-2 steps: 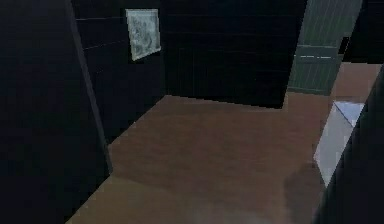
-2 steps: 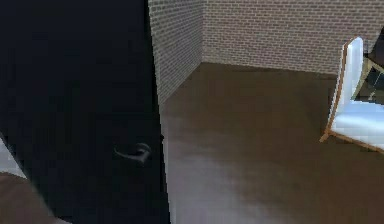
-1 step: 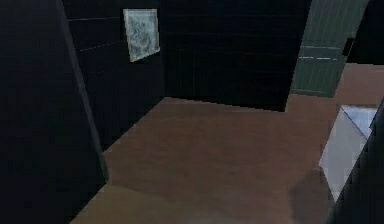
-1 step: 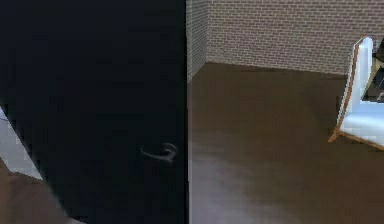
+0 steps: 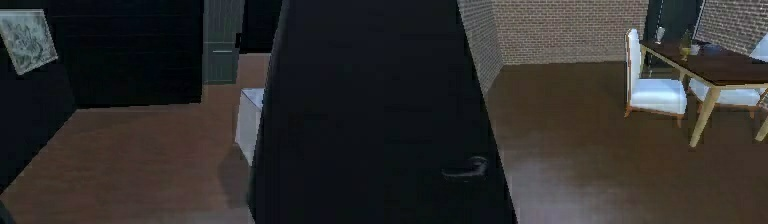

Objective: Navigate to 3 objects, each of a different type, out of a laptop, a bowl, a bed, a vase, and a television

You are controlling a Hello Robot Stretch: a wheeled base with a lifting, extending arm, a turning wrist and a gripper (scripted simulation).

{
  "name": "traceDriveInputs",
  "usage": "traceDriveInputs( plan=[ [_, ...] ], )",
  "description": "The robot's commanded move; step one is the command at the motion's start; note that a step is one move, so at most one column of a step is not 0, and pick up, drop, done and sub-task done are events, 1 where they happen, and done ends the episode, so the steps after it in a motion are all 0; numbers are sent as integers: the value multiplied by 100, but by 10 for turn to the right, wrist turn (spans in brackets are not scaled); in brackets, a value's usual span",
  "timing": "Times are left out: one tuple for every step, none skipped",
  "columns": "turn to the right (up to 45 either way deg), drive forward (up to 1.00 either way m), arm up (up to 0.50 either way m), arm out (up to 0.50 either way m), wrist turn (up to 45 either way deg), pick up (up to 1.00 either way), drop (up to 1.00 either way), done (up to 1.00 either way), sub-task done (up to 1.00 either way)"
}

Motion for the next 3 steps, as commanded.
traceDriveInputs(
  plan=[
    [0, 100, 0, 0, 0, 0, 0, 0, 0],
    [30, 0, 0, 0, 0, 0, 0, 0, 0],
    [0, 100, 0, 0, 0, 0, 0, 0, 0]
  ],
)
